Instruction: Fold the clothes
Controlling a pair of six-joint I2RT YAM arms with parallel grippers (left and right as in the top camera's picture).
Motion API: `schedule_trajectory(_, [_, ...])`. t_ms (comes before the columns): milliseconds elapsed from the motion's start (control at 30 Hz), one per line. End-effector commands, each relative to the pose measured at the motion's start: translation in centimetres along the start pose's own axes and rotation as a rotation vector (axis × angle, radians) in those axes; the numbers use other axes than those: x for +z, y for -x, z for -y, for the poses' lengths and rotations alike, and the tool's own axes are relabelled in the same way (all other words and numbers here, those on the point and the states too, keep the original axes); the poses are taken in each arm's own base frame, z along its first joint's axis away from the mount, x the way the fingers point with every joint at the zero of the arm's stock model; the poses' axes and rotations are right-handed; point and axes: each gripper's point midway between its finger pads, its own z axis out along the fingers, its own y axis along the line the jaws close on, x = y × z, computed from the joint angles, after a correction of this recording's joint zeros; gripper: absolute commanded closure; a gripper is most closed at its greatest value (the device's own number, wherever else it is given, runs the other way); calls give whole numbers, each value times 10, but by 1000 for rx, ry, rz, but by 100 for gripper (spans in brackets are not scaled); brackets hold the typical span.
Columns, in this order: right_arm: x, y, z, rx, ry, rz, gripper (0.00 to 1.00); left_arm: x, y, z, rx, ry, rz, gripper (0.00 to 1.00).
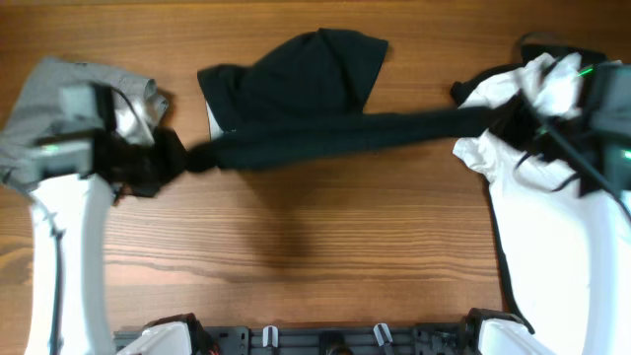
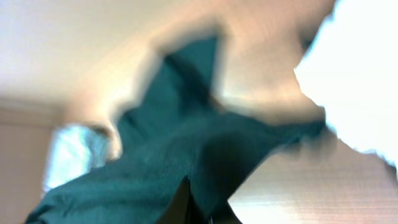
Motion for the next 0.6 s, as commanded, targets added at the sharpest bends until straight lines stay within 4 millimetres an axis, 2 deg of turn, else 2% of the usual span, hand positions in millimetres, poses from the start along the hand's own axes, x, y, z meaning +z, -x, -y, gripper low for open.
schedule_trajectory(0, [-107, 46, -76, -103, 114, 278, 96, -141, 30, 80, 238, -115, 410, 96])
schedule_trajectory(33, [-130, 48, -89, -121, 133, 323, 96, -181, 30, 94, 276, -119, 523, 96])
schedule_trajectory(67, [-150, 48, -100, -132, 147, 358, 96, -211, 26, 102, 298, -117, 608, 96])
schedule_trajectory(100, [-179, 43, -111, -143, 157, 406, 96, -258, 15, 110, 323, -107, 742, 96])
schedule_trajectory(200, [-205, 31, -119, -153, 159, 434, 96, -313, -7, 114, 337, -88, 915, 96])
schedule_trajectory(233, [-208, 27, -119, -153, 155, 431, 96, -331, -16, 113, 337, -81, 973, 96])
schedule_trajectory(333, [-204, 23, -115, -140, 141, 402, 96, -347, -24, 105, 317, -44, 1036, 96])
schedule_trajectory(400, [-193, 26, -110, -126, 129, 376, 96, -342, -18, 96, 287, 3, 1022, 96])
schedule_trajectory(467, [-178, 35, -105, -109, 115, 346, 96, -322, -2, 91, 263, 38, 957, 96])
schedule_trajectory(567, [-145, 55, -97, -83, 96, 291, 96, -277, 38, 83, 228, 95, 828, 96])
